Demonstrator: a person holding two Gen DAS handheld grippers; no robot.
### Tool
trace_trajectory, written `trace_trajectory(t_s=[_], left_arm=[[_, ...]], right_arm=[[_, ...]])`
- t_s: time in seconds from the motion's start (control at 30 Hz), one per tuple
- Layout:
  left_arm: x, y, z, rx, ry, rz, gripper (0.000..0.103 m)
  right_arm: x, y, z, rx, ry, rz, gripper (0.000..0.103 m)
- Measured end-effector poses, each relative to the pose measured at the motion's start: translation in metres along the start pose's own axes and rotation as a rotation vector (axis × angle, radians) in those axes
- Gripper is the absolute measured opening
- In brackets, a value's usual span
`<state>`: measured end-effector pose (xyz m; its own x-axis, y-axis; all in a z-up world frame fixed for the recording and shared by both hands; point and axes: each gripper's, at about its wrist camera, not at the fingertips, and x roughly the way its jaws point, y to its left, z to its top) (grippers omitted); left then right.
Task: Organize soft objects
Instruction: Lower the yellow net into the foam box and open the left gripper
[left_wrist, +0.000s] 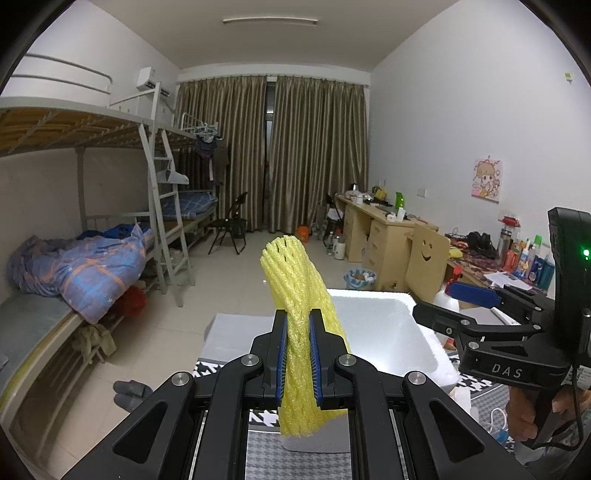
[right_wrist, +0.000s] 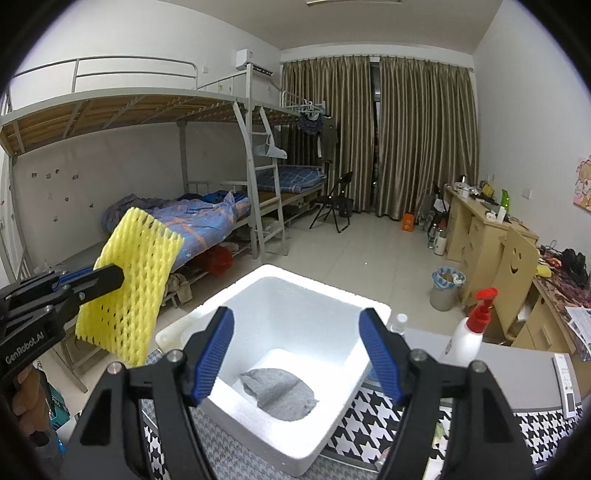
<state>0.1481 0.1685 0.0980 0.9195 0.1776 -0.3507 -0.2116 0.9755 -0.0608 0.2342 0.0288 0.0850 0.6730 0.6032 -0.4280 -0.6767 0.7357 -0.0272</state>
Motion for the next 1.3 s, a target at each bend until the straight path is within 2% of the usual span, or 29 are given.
trace_trajectory(t_s=[0.63,1.3], left_arm=[[0.022,-0.020,0.007,0.038,0.025,-0.055,0.012],[0.064,-0.036,0.007,0.051,0.123,-0.105,0.013]], right_arm=[[-0.018,-0.024,-0.008,0.023,-0.013,-0.049,0.075],[-0.035,-0.050,-0.024,0.060,-0.014,-0.114,0.075]])
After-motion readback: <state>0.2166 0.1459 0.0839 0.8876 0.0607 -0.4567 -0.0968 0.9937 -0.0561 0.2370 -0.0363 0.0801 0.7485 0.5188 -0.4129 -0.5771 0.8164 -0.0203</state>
